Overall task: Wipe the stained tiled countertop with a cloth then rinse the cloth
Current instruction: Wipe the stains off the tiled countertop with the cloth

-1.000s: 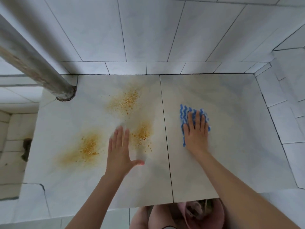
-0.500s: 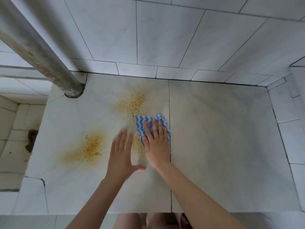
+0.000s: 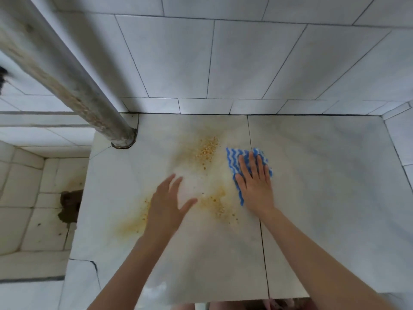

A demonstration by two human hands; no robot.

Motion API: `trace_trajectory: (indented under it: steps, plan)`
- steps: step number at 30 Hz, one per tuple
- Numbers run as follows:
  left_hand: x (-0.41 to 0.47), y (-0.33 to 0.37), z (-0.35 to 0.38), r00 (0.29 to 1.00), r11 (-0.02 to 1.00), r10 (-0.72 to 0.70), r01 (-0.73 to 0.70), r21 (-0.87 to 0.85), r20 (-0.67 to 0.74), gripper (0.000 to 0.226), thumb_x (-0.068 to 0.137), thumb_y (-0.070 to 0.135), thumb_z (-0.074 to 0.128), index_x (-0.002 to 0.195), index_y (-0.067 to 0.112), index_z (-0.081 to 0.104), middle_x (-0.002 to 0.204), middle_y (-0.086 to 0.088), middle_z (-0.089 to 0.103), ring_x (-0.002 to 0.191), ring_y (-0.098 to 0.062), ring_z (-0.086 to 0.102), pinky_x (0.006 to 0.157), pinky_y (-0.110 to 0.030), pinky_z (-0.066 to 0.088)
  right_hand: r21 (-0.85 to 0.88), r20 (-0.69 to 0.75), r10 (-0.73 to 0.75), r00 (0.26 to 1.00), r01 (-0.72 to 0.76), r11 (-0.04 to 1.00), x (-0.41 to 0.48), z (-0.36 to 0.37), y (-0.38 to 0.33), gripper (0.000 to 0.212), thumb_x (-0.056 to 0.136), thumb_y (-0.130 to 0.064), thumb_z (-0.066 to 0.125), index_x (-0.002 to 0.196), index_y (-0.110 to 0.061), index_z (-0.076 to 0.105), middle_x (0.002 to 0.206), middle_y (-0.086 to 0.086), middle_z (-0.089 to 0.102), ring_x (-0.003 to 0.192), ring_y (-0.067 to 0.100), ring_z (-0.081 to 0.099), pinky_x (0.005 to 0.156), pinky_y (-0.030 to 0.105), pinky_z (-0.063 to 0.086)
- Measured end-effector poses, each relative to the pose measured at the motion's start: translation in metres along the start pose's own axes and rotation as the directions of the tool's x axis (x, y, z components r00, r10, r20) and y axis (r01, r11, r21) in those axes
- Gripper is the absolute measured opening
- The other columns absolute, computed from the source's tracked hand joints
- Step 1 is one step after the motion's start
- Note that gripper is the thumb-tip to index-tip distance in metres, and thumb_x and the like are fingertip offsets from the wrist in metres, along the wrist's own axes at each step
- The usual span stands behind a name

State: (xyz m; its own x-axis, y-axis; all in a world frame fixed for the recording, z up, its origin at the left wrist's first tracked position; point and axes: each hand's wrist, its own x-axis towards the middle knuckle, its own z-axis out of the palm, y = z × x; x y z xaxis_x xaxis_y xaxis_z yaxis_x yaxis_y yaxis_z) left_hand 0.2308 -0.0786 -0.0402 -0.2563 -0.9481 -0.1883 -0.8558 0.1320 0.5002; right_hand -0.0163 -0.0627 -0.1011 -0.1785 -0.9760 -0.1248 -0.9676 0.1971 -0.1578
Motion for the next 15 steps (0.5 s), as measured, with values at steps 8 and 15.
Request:
trace_trajectory:
  steps: [8,15]
  plan:
    - [0.055,-0.079,-0.026,0.967,0.949,-0.229,0.248,0.194,-0.113,0.086,0.083,0.055,0.050,0.146,0.007,0.017,0.153,-0.022,0.011,0.141,-0.036,0.008,0.114,-0.052,0.011,0.014,-0.053,0.116,0.992,-0.115,0.993,0.046,0.002,-0.018,0.065,0.090,-0.053,-0.016,0.146,-0.024,-0.001,0.157,0.010,0.001,0.145,0.026,0.000,0.113,0.035,-0.014]
    - [0.056,-0.085,-0.016,0.963,0.946,-0.230,0.255,0.201,-0.139,0.089,0.082,0.061,0.039,0.148,0.011,0.009,0.155,-0.018,0.005,0.143,-0.030,-0.001,0.115,-0.049,0.003,-0.008,0.004,0.125,0.992,-0.125,0.992,0.074,0.001,-0.053,0.063,0.084,-0.047,-0.018,0.143,-0.024,-0.019,0.157,0.009,-0.015,0.145,0.025,-0.015,0.116,0.038,-0.013]
